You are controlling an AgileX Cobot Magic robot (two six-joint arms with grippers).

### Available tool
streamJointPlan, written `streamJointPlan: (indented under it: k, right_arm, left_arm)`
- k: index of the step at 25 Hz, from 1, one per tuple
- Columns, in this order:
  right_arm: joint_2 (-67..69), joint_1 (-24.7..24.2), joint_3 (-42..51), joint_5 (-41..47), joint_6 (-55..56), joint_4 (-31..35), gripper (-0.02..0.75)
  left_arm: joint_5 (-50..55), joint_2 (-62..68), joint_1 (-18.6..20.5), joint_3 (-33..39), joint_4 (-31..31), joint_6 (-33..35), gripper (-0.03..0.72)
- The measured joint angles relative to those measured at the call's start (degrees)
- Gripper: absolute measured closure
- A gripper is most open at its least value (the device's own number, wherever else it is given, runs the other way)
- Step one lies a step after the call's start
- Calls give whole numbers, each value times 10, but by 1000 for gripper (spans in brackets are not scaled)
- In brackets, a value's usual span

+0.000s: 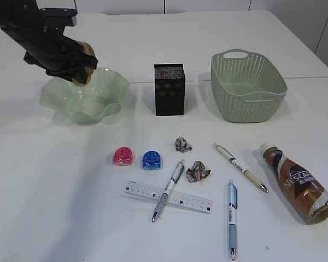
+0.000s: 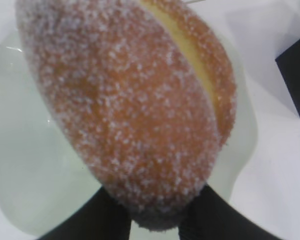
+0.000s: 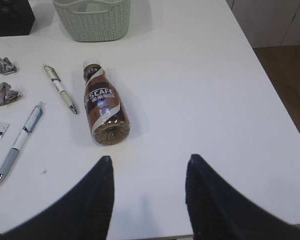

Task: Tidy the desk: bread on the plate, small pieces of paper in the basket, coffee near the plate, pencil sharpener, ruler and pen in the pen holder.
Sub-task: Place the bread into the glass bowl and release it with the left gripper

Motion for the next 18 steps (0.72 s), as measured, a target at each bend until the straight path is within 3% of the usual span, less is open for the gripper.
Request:
streamJointPlan:
  k: [6,18]
  right_arm:
    - [0,0,0,0,0,0,361]
    - [0,0,0,0,0,0,361]
  left_arm:
    - [69,63,0,-74,0,0,525]
    - [97,110,25,-117,-1,-17,520]
